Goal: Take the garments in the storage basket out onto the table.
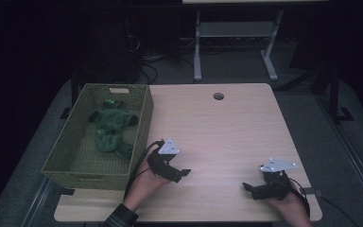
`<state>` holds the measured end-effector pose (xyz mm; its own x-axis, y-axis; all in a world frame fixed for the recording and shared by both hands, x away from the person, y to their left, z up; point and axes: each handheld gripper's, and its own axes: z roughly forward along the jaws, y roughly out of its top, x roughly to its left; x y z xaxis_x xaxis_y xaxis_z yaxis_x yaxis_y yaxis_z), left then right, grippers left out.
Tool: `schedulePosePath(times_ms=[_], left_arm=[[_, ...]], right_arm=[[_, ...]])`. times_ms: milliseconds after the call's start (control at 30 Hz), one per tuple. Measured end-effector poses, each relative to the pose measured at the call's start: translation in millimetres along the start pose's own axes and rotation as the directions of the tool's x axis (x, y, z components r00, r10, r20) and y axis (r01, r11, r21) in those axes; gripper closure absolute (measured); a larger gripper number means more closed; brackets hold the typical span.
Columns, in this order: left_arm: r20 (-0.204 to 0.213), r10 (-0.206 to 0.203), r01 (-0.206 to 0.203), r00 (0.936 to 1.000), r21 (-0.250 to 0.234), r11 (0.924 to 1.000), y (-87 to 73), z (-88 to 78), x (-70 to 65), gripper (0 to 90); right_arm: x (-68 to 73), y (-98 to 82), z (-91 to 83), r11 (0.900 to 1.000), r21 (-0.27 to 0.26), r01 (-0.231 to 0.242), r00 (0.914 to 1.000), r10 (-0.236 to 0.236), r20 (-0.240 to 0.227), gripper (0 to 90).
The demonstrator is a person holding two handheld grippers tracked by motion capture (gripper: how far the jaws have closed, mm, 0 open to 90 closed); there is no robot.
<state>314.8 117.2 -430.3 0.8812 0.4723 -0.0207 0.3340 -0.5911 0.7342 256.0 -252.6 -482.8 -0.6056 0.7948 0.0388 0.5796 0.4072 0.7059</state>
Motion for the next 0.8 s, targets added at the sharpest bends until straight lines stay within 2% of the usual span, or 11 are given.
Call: schedulePosePath(times_ms=[167,367,400,533,800], left_arm=[[0.018,-0.007,0.007,0.9998,-0.002,1.0000,3.7,-2.6,0.1,14.5],[0.025,0.002,-0.002,0.9997,0.009,1.0000,11.6,-7.0,0.7,14.4],[0.030,0.007,-0.008,0.9995,0.022,0.9997,14.4,-9.1,1.4,14.5],[0.032,0.022,-0.022,0.9993,0.016,0.9996,21.4,-12.9,2.0,14.5],[0.031,0.023,-0.023,0.9992,0.006,0.9997,32.6,-21.5,7.4,14.4]], right_arm=[[0.0,0.0,0.0,1.000,0.000,0.000,1.0000,0.000,0.000,2.8],[0.0,0.0,0.0,1.000,0.000,0.000,1.0000,0.000,0.000,2.8],[0.0,0.0,0.0,1.000,0.000,0.000,1.0000,0.000,0.000,2.8],[0.0,0.0,0.0,1.000,0.000,0.000,1.0000,0.000,0.000,2.8],[0.0,0.0,0.0,1.000,-0.001,0.000,1.0000,0.000,0.000,2.8]])
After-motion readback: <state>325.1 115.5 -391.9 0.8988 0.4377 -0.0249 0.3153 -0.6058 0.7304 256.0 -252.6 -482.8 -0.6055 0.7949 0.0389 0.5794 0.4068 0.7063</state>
